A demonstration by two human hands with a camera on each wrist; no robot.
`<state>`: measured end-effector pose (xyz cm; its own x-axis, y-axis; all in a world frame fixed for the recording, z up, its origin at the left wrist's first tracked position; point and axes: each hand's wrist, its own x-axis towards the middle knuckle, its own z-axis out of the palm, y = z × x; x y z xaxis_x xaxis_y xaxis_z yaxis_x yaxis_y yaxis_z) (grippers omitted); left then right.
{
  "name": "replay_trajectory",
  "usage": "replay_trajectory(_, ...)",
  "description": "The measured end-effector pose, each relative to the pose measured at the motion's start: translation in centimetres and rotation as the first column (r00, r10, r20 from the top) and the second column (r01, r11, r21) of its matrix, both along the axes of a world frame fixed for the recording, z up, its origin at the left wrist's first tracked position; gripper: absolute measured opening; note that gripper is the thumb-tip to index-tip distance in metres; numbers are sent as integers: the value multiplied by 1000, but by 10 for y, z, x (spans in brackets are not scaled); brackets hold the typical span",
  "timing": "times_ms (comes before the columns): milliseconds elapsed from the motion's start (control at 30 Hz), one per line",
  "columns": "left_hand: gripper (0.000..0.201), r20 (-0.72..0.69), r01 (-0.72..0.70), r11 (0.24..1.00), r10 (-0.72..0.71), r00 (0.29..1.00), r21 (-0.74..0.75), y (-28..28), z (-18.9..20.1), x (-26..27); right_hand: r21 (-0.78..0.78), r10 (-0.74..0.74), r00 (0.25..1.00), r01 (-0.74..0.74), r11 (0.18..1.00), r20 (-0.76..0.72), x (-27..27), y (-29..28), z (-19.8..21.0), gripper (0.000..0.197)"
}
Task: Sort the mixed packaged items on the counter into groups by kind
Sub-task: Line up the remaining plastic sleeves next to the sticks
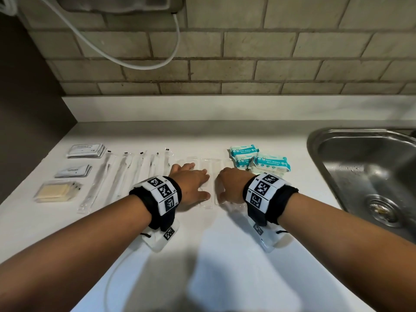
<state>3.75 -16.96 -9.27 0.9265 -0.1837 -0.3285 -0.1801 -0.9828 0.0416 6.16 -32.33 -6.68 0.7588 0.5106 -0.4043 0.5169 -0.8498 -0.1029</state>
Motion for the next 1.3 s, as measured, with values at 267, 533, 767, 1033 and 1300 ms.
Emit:
replay_trajectory(267,56,35,-69,998,69,997,-10,20,4,-7,78,15,998,-20,997,62,1,12,3,51)
replay_trajectory(533,61,8,-76,997,76,997,0,21,2,-17,30,49,998,-50,998,38,-2,24,-6,33)
replay_trajectory(767,53,2,-77,997,77,997,12,21,1,-16,57,52,998,-53,997,28,-2,22,-6,30)
replay_trajectory(1033,58,-4,-85,996,85,996,-28,21,-1,-14,31,57,989,-62,998,139,-5,27,-11,31)
replay_trajectory(1300,55,47,-97,994,99,994,-55,27,4,-11,77,67,997,-71,994,45,2,25,-8,53)
